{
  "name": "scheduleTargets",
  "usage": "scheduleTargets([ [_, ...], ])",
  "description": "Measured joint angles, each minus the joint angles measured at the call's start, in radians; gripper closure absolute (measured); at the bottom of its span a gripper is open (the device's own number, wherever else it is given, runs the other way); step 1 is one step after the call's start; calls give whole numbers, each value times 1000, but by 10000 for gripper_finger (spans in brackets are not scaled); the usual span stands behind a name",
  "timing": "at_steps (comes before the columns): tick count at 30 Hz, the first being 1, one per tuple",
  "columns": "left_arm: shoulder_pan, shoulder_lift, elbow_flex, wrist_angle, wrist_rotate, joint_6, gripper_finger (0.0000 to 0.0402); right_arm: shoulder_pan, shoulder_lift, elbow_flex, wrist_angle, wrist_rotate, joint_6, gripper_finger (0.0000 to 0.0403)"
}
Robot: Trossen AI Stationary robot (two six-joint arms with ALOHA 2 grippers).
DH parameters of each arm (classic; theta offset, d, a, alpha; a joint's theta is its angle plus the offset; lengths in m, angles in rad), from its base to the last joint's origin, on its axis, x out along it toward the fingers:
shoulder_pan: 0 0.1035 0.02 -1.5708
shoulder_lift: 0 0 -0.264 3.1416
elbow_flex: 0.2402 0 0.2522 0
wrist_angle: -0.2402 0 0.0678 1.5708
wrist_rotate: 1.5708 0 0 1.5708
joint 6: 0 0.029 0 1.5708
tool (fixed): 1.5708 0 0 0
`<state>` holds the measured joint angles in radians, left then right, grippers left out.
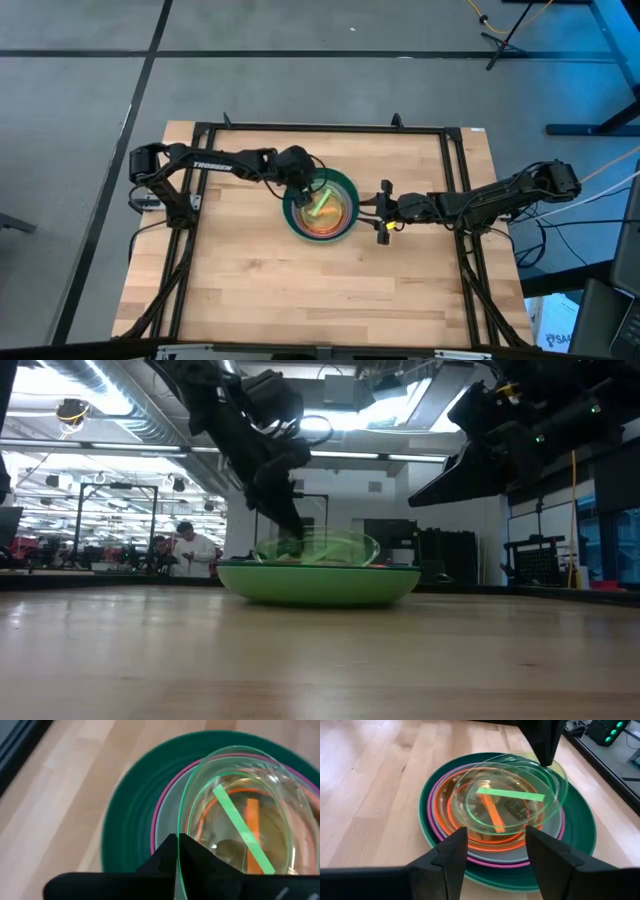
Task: Stack plastic plates
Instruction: Stack the green plate on top of the orange plate, then return to Home Position
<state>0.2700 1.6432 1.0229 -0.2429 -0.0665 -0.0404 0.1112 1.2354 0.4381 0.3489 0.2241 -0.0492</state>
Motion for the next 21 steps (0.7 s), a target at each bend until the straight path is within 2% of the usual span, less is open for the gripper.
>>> scheduleTargets([
  [4,-3,0,0,15,42,-1,362,0,0,0,0,0,8,210],
  [11,-1,-15,-1,-17,45,7,309,0,0,0,-2,13,30,210],
  [17,-27,-101,-12,-41,46,96,311,1,-41,-1,-19,17,42,210],
  [21,-69,-185,-123,117,62,128,324,0,-154,-3,-75,8,14,210],
])
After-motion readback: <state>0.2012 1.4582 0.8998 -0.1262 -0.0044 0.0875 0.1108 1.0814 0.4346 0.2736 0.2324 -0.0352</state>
